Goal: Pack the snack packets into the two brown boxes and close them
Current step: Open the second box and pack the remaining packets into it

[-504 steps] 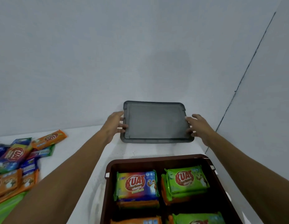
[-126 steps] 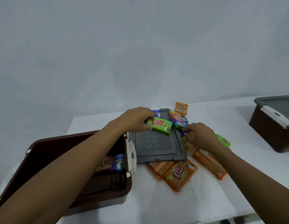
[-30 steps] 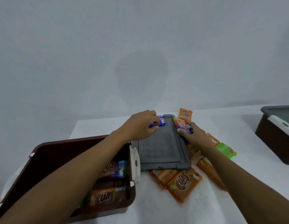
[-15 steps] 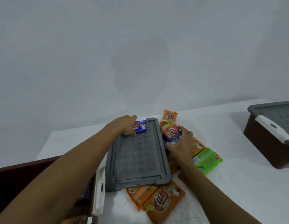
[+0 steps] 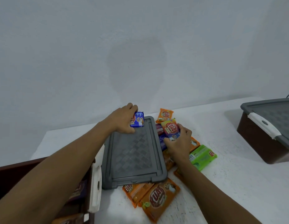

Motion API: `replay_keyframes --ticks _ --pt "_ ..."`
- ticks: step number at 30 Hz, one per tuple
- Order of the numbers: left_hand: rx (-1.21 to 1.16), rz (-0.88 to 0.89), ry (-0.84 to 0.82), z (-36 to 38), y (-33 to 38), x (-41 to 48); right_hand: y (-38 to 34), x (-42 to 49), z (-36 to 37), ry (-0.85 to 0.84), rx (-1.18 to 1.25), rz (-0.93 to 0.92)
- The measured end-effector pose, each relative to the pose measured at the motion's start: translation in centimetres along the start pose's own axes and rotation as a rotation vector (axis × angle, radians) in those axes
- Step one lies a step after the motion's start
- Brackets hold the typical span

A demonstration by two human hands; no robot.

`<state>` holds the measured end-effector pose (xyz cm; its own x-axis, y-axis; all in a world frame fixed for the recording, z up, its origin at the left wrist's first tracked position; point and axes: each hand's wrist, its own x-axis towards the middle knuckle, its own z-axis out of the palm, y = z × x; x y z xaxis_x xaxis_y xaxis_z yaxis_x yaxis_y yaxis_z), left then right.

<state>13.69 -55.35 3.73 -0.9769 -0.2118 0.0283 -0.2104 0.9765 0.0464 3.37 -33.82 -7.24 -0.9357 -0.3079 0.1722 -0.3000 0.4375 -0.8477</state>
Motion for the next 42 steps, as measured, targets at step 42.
replay_keyframes --ticks 42 --pt "0.346 -0.051 -0.312 0.4 -11.0 -32.1 -21.8 -19.3 9.7 -0.805 -1.166 -1.194"
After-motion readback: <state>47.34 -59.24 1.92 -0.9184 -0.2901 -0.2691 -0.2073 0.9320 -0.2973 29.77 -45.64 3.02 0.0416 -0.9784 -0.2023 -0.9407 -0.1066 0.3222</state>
